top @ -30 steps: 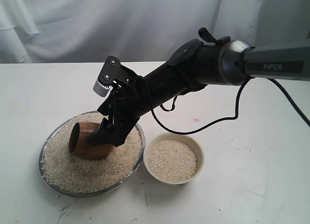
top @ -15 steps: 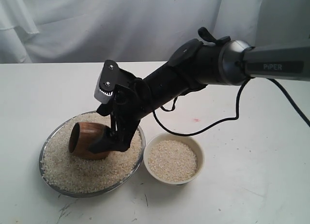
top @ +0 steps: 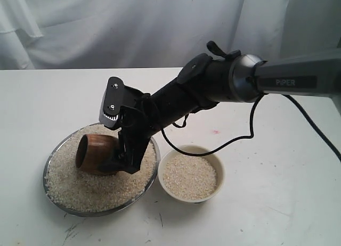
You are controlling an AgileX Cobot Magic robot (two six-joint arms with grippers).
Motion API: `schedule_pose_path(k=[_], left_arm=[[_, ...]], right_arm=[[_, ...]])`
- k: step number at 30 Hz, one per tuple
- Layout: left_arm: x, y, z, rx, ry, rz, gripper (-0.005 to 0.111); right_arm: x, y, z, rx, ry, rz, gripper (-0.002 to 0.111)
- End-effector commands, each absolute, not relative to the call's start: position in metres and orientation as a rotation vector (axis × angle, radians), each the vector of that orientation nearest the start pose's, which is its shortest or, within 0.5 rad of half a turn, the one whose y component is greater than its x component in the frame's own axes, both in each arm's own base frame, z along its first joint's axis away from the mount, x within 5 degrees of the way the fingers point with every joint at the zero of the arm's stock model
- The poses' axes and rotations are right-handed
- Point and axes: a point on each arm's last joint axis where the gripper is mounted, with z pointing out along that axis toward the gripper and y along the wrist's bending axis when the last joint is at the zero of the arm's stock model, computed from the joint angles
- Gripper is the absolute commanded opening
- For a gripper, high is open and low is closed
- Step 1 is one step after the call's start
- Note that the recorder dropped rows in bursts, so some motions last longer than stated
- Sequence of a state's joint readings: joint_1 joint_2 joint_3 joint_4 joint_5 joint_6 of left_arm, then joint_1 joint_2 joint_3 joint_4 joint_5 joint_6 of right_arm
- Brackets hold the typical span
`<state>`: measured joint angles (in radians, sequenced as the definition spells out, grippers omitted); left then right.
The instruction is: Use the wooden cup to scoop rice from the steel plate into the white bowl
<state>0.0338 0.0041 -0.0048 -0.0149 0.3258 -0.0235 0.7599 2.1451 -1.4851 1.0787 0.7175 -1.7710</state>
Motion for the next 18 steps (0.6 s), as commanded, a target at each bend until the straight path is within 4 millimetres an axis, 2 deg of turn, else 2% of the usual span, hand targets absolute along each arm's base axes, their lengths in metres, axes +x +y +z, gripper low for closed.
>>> schedule_pose_path(k=[1,8,18], left_arm=[[0.054,0.001,0.184,-0.064,1.801,-0.007,0.0],[0.054,0.001,0.184,-0.064,1.801,-0.007,0.0],[0.054,0.001,0.184,-0.064,1.801,-0.007,0.0]], right_arm=[[0.289,0.353,0.16,-1.904,1.504,0.726,0.086],[0.287,0.358,0.148,-1.91,1.523,0.718,0.084],[0.286,0.364,0.141,-1.897,1.532,0.674,0.084]])
